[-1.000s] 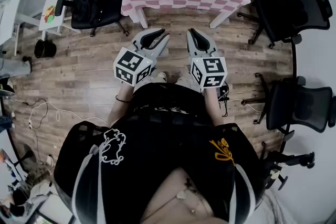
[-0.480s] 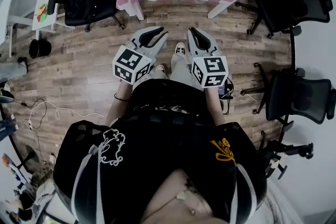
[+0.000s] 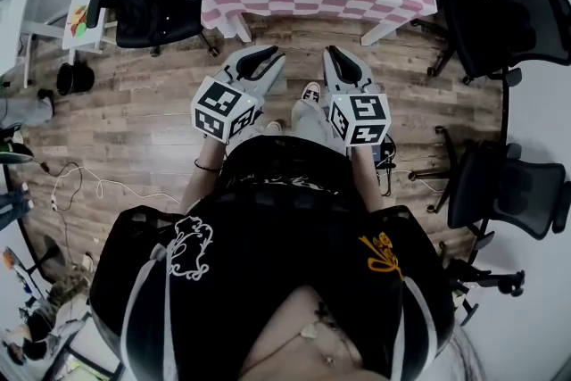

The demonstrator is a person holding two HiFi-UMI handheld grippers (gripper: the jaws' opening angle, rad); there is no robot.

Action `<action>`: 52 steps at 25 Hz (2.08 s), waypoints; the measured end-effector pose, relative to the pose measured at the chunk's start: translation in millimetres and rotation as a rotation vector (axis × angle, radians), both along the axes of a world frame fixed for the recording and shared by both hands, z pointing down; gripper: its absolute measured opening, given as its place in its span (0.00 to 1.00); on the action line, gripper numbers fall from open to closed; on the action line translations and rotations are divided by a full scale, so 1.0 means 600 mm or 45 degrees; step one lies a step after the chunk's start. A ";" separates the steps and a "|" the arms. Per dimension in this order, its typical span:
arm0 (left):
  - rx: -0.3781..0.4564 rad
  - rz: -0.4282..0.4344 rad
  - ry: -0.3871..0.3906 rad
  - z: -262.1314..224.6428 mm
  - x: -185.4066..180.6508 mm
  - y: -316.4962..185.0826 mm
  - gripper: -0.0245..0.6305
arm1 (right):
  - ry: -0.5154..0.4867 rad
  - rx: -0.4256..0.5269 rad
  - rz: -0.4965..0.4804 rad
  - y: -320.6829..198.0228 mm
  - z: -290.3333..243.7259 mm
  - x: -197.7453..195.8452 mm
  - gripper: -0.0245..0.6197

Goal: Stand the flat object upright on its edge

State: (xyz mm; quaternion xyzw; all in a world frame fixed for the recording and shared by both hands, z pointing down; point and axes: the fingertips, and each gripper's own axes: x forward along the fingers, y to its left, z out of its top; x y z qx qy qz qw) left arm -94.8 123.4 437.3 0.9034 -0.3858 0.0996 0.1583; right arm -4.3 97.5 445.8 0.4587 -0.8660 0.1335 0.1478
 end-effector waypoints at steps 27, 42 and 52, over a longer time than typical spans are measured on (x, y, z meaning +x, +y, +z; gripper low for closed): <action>0.018 -0.081 -0.077 -0.020 0.182 -0.328 0.17 | -0.059 -0.016 -0.030 -0.344 0.007 0.208 0.09; -0.043 -0.105 -0.126 0.007 0.163 -0.385 0.17 | -0.099 -0.104 0.040 -0.382 0.046 0.233 0.09; -0.028 -0.037 -0.124 0.012 0.148 -0.520 0.17 | -0.090 -0.128 0.169 -0.478 0.051 0.254 0.09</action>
